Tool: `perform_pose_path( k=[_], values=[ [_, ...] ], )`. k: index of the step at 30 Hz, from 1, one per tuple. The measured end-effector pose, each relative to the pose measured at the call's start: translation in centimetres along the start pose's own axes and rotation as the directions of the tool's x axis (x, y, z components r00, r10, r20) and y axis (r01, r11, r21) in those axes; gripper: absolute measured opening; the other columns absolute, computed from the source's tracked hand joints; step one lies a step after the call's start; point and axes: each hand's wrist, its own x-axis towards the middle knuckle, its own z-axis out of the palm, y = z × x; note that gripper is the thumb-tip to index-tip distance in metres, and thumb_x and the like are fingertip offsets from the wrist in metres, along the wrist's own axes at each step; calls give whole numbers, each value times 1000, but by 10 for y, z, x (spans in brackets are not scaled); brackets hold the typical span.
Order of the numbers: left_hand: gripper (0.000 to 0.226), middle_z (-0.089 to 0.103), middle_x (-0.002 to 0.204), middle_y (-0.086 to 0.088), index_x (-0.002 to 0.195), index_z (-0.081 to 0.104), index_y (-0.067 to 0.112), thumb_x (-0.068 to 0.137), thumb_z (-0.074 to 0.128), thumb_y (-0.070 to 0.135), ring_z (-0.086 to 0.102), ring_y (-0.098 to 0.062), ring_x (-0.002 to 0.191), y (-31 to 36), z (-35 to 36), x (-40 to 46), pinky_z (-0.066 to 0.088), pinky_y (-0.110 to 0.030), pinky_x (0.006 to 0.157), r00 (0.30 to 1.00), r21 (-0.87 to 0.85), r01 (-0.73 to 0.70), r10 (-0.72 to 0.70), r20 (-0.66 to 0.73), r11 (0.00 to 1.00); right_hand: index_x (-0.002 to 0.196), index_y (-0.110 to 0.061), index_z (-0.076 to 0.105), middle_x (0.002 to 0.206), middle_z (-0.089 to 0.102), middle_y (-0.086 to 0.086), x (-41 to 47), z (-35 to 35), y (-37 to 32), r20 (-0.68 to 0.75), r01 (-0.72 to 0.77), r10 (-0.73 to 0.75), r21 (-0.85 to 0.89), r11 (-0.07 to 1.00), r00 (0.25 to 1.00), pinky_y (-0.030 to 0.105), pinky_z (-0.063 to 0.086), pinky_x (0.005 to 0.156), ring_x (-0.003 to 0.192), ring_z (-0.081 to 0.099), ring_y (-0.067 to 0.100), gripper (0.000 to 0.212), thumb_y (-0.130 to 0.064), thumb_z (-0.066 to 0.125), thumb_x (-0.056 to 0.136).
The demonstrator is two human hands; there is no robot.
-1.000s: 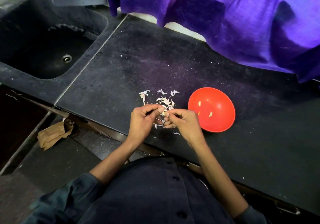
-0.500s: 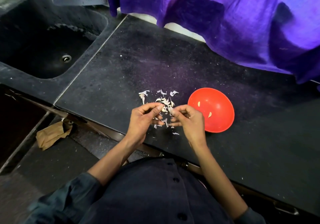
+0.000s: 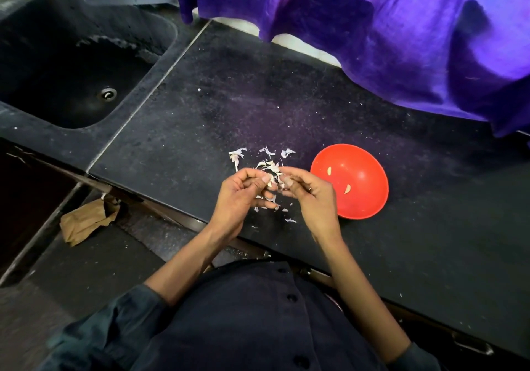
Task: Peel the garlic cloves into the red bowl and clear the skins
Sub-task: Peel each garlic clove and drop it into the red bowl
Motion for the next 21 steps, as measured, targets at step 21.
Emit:
perform_pose_path(
  k=[21],
  values=[
    [13,66,73,-11,94,67,0,94,56,8,58,-14,57,3,-3,9,58,-35,58,1000,128,-16,13,29,992,88,-14,75,85,75,10,-1,1,-10,39,-49,46,100,994,998,34,57,72,81,70,22,11,-4,69,85]
  ],
)
